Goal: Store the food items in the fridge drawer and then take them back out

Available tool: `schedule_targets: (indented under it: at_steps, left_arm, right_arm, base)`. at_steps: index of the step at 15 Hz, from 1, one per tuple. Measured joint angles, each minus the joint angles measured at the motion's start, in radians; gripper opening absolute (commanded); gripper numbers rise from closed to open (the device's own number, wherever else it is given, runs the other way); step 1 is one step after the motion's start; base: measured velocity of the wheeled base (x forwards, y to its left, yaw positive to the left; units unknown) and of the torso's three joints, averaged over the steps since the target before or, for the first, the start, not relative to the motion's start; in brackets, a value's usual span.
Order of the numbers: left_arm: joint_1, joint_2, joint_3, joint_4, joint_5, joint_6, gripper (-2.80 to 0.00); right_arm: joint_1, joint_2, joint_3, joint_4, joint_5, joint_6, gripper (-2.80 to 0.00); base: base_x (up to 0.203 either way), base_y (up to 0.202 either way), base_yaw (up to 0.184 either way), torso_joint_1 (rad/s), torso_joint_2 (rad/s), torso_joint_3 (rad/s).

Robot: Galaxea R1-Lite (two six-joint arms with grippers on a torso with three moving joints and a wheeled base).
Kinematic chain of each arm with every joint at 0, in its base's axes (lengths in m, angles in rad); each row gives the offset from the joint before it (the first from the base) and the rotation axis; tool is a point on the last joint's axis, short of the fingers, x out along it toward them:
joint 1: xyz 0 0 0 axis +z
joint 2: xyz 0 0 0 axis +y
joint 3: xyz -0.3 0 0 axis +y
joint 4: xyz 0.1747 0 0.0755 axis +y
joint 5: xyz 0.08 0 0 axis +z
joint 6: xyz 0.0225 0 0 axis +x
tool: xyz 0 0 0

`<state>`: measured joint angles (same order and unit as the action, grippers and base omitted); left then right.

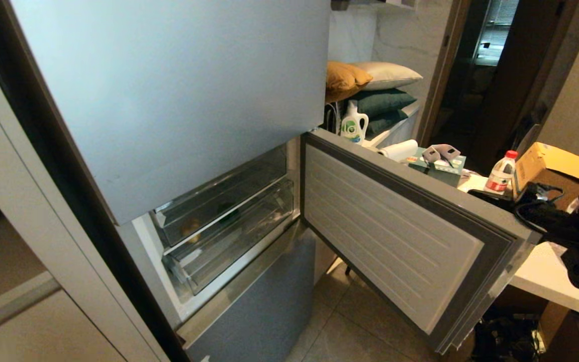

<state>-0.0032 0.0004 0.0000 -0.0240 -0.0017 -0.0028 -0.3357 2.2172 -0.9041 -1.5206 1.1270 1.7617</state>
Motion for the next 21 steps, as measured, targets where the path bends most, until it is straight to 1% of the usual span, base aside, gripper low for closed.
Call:
schedule_targets:
  at_steps: [2,4,8,9,12,13,21]
  left_arm:
    - [0.0,0.0,0.0,0.0,0.0,0.0,-2.8]
    - [0.0,0.0,0.0,0.0,0.0,0.0,-2.8]
    - [0.0,0.0,0.0,0.0,0.0,0.0,-2.8]
    - [0.0,0.0,0.0,0.0,0.0,0.0,-2.8]
    - [0.0,0.0,0.0,0.0,0.0,0.0,-2.8]
    - [0.001,0.0,0.0,0.0,0.0,0.0,-2.8]
    - [0.0,0.0,0.0,0.0,0.0,0.0,-2.8]
  right_arm:
    - [0.044,0.017,0.007,0.0,0.0,-0.029,-2.8]
    - [0.09,0.028,0.01,0.0,-0.002,-0.034,-2.8]
    - [0.22,0.027,0.001,-0.001,-0.022,-0.042,-2.8]
    - [0.265,0.026,0.0,0.0,-0.027,-0.064,-2.8]
    - [0.402,0.026,-0.002,0.0,-0.053,-0.165,-2.8]
    - [0.426,0.025,-0.002,0.0,-0.057,-0.177,-2.8]
    - [0.426,-0.035,0.028,0.0,-0.026,-0.183,-2.8]
  base:
    - [0.0,0.0,0.0,0.0,0.0,0.0]
    - [0.0,0.0,0.0,0.0,0.0,0.0]
    - [0.0,0.0,0.0,0.0,0.0,0.0]
    - [0.0,0.0,0.0,0.0,0.0,0.0]
    - [0.0,0.0,0.0,0.0,0.0,0.0]
    - [0.0,0.0,0.0,0.0,0.0,0.0]
    - [0.0,0.0,0.0,0.0,0.0,0.0]
